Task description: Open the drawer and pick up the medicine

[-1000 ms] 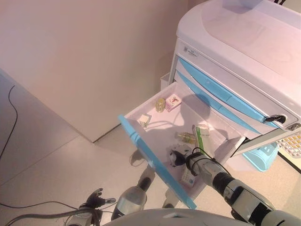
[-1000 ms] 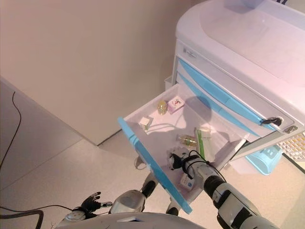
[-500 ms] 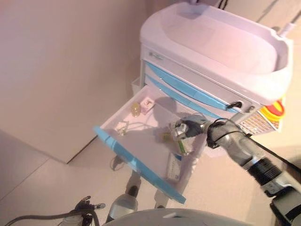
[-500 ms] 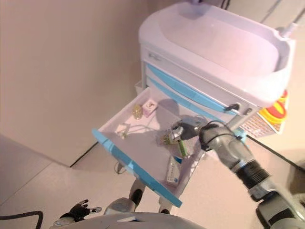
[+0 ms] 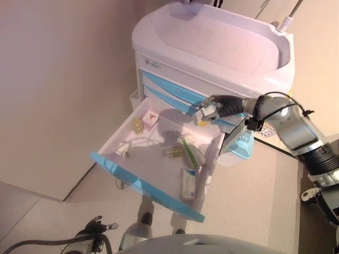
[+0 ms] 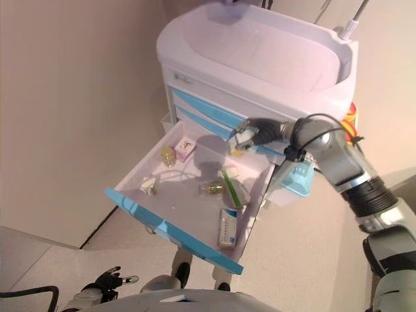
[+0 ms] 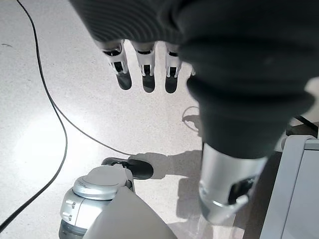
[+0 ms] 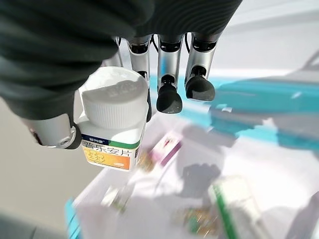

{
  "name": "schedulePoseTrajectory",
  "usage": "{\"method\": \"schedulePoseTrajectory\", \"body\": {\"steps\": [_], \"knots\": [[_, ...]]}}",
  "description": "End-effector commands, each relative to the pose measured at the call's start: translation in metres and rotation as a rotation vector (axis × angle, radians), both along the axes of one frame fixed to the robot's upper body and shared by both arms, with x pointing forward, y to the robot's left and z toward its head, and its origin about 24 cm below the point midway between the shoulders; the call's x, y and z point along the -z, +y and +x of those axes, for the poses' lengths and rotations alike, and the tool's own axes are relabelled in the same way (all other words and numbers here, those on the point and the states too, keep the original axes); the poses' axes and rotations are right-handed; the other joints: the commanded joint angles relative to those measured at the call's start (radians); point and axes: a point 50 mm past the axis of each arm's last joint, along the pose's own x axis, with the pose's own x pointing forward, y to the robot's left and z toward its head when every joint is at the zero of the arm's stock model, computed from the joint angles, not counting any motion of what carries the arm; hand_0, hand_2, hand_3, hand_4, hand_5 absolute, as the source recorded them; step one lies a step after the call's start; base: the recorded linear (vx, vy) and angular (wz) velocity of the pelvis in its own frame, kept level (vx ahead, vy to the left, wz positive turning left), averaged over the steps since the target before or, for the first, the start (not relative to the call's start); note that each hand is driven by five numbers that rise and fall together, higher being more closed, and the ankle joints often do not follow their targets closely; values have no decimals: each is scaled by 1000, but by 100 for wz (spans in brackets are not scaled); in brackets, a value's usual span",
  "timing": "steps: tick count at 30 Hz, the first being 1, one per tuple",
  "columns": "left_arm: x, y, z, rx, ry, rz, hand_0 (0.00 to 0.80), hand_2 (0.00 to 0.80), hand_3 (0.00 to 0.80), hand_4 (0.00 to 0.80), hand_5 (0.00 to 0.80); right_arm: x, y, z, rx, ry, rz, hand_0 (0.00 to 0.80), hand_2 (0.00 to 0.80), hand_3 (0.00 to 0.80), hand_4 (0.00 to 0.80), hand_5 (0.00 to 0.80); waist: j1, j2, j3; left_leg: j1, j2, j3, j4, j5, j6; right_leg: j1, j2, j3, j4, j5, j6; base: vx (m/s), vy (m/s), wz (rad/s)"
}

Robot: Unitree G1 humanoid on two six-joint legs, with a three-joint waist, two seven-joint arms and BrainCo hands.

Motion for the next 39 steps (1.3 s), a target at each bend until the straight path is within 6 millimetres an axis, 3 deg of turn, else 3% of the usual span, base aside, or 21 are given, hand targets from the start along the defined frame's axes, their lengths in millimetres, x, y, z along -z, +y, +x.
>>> {"method": "schedulePoseTrajectory", "body": {"steps": [1,9,16,24,33,39], "knots": [[1,8,-12,-54,48,9,0,0,0,0,0,-63,-23,7,117,-231,95,800,800,800,800,800,10,-25,-58,11,-53,15,34,-122,41,-19,-42,19,23,48,80,33,25,0],[-1,17,-20,-79,76,15,0,0,0,0,0,-131,-73,12,371,-374,222,800,800,800,800,800,28,-32,-69,17,-65,-6,40,-129,43,-7,-46,4,27,40,79,40,22,3],[-2,22,-22,-86,81,14,0,0,0,0,0,-159,-105,13,572,-392,236,800,800,800,800,800,56,-36,-68,18,-73,-31,45,-131,44,0,-52,-14,31,36,77,36,14,11],[-3,24,-24,-86,83,25,0,0,0,0,0,-159,-125,19,726,-344,45,800,800,800,800,800,100,-44,-59,18,-84,-69,49,-128,48,11,-54,-33,25,38,74,40,16,15],[-5,29,-32,-71,102,42,0,0,0,0,0,-140,-152,22,907,-286,-264,800,800,800,800,800,173,-56,-28,8,-96,-122,54,-125,52,22,-54,-63,10,41,72,43,19,18],[-8,38,-40,-70,112,65,0,0,0,0,0,-131,-161,19,942,-236,-359,800,800,800,800,800,205,-68,-2,2,-91,-146,41,-116,50,21,-49,-76,-1,48,77,26,-20,18]]}}
